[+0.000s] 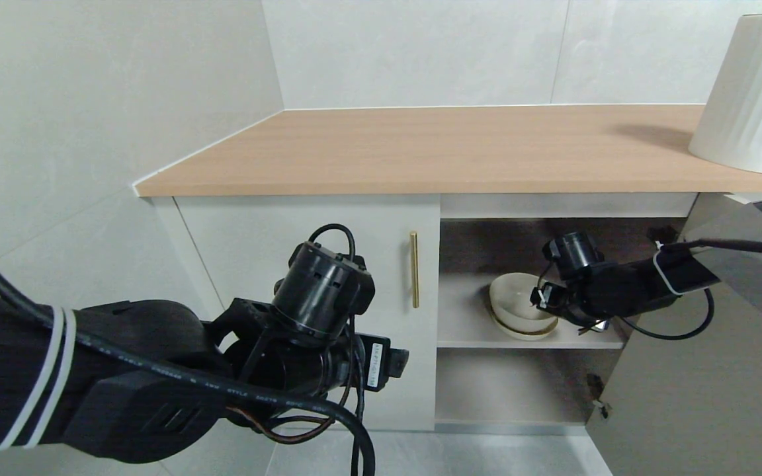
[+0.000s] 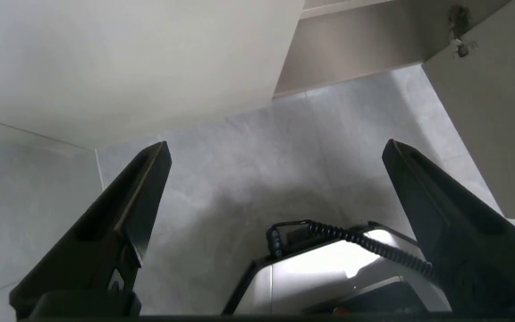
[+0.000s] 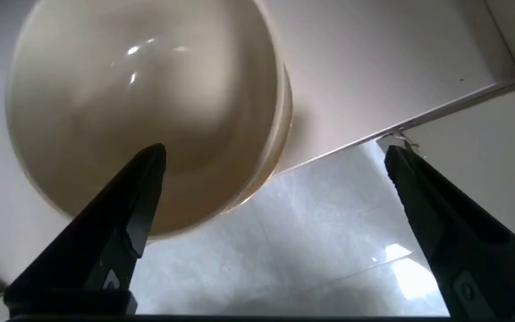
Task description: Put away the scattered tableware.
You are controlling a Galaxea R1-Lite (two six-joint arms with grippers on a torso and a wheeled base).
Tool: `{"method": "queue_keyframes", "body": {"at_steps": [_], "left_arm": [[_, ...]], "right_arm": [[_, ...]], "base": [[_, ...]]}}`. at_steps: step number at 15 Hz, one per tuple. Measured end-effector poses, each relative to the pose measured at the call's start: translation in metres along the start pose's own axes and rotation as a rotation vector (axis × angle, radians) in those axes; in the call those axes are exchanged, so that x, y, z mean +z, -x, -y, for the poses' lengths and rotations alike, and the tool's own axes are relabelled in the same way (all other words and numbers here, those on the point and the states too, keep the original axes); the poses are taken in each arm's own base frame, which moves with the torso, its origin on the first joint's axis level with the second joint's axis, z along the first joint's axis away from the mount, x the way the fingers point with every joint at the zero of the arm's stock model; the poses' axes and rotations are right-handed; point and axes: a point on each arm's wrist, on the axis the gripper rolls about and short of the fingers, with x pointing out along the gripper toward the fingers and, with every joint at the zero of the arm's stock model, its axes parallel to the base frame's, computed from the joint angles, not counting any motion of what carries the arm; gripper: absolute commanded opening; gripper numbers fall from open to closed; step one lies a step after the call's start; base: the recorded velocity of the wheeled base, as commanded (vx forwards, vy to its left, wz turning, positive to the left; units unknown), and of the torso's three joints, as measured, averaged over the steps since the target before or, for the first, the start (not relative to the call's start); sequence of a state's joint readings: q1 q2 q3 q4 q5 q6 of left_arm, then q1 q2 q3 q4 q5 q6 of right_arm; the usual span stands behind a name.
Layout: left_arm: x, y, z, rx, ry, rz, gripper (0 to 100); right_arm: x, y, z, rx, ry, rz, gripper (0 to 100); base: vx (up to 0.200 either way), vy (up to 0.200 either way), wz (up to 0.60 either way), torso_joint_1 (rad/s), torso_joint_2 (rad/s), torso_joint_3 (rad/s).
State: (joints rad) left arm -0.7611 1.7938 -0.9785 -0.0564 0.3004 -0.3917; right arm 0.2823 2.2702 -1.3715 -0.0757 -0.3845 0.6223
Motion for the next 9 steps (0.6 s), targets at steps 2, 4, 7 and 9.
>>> {"method": "queue_keyframes", "body": {"at_steps": [2, 4, 7, 9], "left_arm": [[0.000, 0.000, 0.000, 0.000, 0.001, 0.000, 100], [0.000, 0.000, 0.000, 0.002, 0.002, 0.001, 100], [0.001, 0.000, -0.001, 0.015, 0.002, 0.007, 100], [0.001, 0.001, -0.001, 0.024, 0.003, 0.013, 100]], "right_arm": [[-0.004, 0.013, -0.003, 0.025, 0.017, -0.016, 100], [-0.009, 0.033, -0.005, 0.079, 0.039, -0.043, 100], [-0.015, 0.073, 0.000, 0.164, 0.081, -0.080, 100], [-0.019, 0.105, 0.005, 0.215, 0.125, -0.078, 100]], "base": [[0.000, 0.000, 0.00, 0.000, 0.00, 0.000], [0.000, 0.000, 0.00, 0.000, 0.00, 0.000], [0.000, 0.000, 0.00, 0.000, 0.00, 0.000], [0.000, 0.000, 0.00, 0.000, 0.00, 0.000]]}}
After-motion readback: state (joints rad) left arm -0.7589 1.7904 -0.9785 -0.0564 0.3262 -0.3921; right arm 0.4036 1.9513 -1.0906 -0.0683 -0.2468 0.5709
